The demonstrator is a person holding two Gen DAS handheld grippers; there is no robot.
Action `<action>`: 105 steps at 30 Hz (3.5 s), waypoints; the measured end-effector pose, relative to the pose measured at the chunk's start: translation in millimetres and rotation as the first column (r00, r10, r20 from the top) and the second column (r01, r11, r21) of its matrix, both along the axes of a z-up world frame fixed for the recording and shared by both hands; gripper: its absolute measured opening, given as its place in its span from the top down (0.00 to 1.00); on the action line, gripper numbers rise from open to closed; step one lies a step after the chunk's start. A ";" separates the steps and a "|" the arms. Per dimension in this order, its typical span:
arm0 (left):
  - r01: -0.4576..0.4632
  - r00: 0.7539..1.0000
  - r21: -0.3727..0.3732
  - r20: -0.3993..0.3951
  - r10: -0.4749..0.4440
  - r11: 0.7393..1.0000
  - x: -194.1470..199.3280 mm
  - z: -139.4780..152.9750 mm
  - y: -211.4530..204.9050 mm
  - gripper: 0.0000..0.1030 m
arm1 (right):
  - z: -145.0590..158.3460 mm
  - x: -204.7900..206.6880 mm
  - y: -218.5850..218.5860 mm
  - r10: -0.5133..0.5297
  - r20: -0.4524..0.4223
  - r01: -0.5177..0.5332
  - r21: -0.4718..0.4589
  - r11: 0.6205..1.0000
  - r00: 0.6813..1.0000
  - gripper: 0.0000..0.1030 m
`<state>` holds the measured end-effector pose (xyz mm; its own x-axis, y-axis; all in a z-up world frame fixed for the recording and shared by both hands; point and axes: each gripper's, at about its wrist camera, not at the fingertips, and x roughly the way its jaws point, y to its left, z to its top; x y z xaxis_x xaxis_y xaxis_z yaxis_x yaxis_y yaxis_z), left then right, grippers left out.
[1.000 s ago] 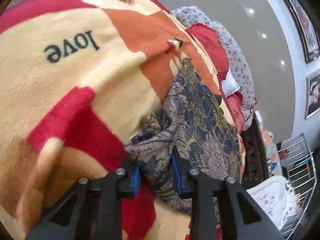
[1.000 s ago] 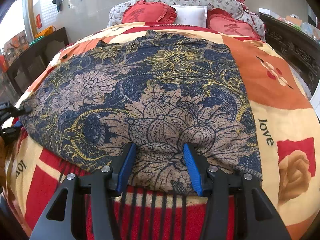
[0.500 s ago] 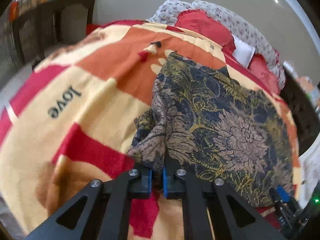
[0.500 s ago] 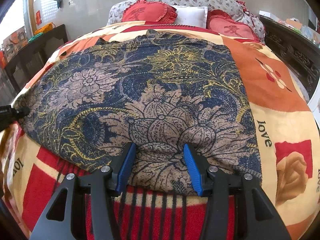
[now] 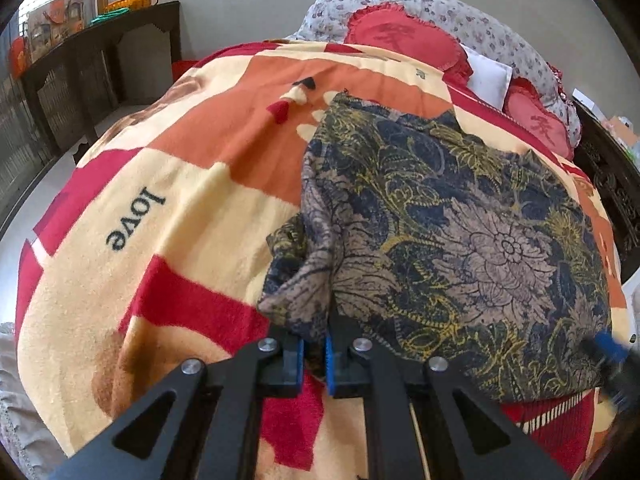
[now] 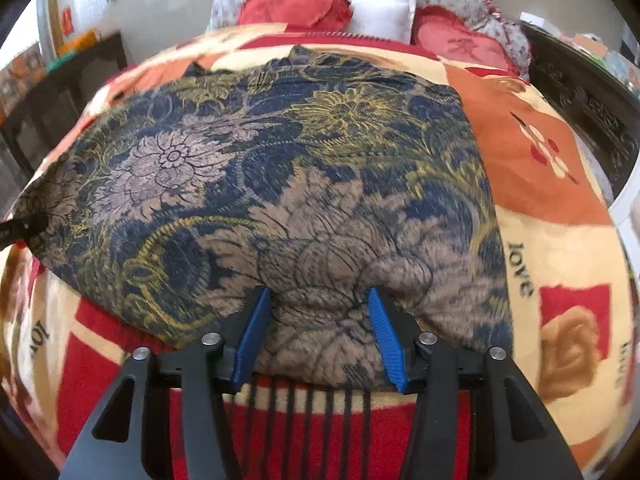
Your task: Fold small clothes
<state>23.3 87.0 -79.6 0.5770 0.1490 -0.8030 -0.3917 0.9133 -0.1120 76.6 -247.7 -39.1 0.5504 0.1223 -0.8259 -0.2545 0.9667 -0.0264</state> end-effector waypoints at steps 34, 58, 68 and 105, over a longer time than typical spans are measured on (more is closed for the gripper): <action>0.260 0.854 0.376 0.340 -0.393 0.889 -30.8 47.4 -63.8 0.95 | 19.5 212.4 311.2 0.432 -0.369 -0.369 0.231 0.900 0.823 0.36; 0.637 0.580 0.407 0.307 -0.755 0.655 -42.4 75.9 -264.8 0.96 | 103.8 213.9 33.2 0.210 -0.341 -0.137 0.226 0.964 0.916 0.77; 0.731 0.564 0.349 0.175 -0.807 0.586 -15.0 31.4 -330.9 0.95 | 32.7 239.9 -59.2 0.088 -0.398 0.019 0.257 0.966 0.913 0.77; 0.489 0.838 0.175 0.178 -0.515 0.855 115.7 86.3 -207.2 0.84 | 41.0 58.4 -78.7 -0.039 0.033 0.029 0.268 0.963 0.999 0.67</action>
<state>139.0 -120.2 6.7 0.7508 -0.1221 -0.6492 0.1449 0.9893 -0.0186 135.1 -326.5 1.9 0.5884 0.3164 -0.7441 -0.2249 0.9480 0.2253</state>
